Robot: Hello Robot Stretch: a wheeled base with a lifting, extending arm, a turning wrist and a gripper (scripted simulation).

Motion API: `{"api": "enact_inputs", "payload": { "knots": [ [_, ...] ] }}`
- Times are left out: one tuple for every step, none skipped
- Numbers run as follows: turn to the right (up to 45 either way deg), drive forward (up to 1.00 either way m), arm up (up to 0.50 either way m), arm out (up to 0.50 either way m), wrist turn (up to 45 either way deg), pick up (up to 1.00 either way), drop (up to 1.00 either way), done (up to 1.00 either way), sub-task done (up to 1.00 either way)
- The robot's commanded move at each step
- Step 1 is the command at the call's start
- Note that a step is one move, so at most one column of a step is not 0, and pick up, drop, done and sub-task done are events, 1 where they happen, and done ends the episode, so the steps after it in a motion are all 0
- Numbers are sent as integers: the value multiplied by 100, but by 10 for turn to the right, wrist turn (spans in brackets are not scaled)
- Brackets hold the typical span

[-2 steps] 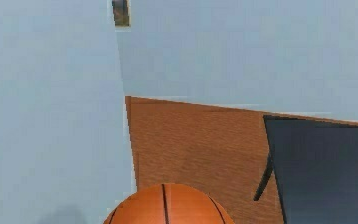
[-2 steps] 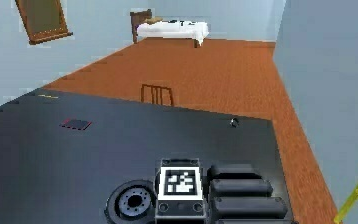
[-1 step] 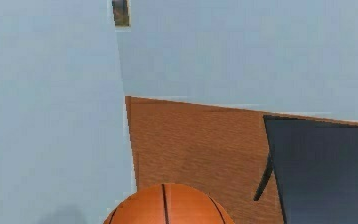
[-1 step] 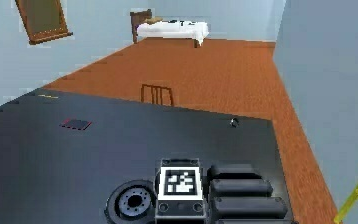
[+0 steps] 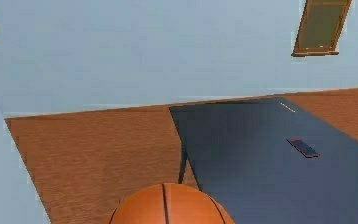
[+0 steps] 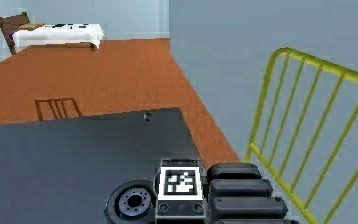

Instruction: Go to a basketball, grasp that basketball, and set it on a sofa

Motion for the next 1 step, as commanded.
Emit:
{"api": "enact_inputs", "payload": {
  "knots": [
    [-60,0,0,0,0,0,0,0,0]
  ]
}}
